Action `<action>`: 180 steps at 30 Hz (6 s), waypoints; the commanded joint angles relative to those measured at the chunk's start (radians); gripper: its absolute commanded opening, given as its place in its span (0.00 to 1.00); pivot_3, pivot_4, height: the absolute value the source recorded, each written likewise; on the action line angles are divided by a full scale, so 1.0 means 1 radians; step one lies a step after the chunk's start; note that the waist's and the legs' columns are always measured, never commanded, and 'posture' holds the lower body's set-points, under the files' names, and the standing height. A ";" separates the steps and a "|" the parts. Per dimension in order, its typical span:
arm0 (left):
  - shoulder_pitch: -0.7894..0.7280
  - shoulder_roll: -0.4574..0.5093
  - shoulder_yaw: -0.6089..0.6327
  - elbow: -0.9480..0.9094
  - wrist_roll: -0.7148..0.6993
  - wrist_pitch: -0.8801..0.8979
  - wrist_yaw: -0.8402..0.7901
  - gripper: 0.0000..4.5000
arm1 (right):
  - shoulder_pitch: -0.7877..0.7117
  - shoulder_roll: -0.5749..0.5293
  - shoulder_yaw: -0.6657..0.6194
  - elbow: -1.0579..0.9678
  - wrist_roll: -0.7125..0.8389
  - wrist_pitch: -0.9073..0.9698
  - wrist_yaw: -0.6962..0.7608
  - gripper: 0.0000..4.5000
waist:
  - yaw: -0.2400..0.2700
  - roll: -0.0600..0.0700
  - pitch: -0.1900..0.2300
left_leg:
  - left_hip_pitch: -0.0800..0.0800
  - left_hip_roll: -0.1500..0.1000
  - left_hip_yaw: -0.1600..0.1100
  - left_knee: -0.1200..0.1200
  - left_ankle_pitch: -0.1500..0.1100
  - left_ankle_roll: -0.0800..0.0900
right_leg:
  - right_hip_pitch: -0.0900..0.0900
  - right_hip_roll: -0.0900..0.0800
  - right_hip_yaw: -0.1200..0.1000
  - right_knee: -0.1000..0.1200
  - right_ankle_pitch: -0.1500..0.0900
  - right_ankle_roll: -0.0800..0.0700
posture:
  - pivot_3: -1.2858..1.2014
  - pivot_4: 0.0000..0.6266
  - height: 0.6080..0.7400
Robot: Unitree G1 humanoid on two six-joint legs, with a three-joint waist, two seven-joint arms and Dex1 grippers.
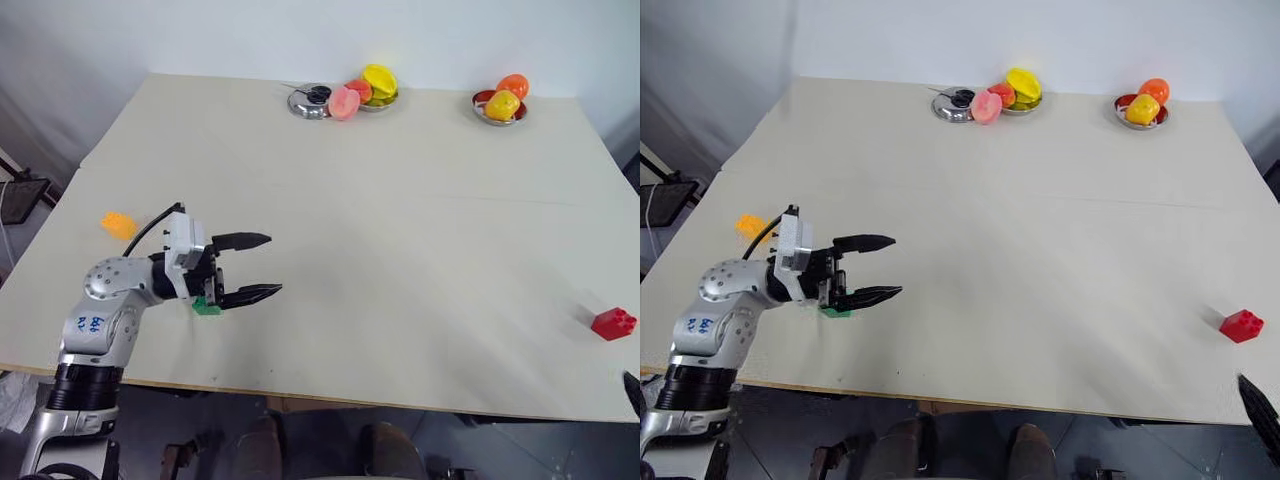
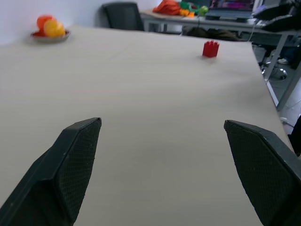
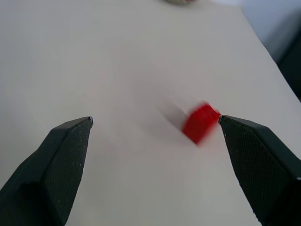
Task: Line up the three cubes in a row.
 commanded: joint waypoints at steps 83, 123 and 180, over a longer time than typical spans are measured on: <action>0.131 -0.051 -0.005 -0.081 0.023 -0.106 0.001 1.00 | -1.663 -0.424 1.282 0.815 -0.744 0.088 0.664 0.49 | -0.020 0.004 0.002 | -0.005 -0.001 0.003 0.017 -0.005 0.004 | -0.002 -0.001 0.003 0.004 0.002 0.003 | 0.52 0.24 1.00; 0.743 -0.106 0.573 -0.112 -0.080 -0.182 0.204 1.00 | -0.958 -0.221 0.809 0.255 -0.098 -0.105 0.534 1.00 | -0.037 0.002 0.002 | -0.002 0.004 0.006 0.015 -0.011 0.004 | 0.000 0.001 0.003 0.002 0.001 0.002 | 0.52 0.24 1.00; -0.722 -0.473 -0.292 1.282 0.541 -0.572 -0.094 0.33 | -0.309 -0.197 0.413 -0.112 -0.085 -0.107 0.245 1.00 | 0.012 -0.003 0.004 | -0.003 0.012 0.010 0.016 -0.011 0.000 | -0.003 0.011 0.005 -0.003 0.003 -0.001 | 0.52 0.24 1.00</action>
